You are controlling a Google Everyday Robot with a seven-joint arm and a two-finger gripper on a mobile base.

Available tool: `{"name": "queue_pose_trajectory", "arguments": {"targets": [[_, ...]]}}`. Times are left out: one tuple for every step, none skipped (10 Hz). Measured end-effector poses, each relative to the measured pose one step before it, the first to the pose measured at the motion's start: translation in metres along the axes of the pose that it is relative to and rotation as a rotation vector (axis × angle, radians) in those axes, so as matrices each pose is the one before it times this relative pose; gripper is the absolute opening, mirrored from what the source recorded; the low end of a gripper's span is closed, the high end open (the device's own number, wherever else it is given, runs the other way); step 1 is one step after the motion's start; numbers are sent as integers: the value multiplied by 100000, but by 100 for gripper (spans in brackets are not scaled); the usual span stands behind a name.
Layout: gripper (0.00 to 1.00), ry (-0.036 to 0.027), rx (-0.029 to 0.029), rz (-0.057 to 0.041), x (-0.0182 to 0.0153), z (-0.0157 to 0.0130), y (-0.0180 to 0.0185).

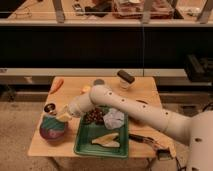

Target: Place sponge in purple bowl

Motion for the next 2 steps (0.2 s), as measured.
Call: {"name": "queue_pose_trajectory", "arguments": {"targets": [[80, -38, 344, 1090, -74, 125, 15], [80, 791, 1901, 2543, -117, 122, 65]]}}
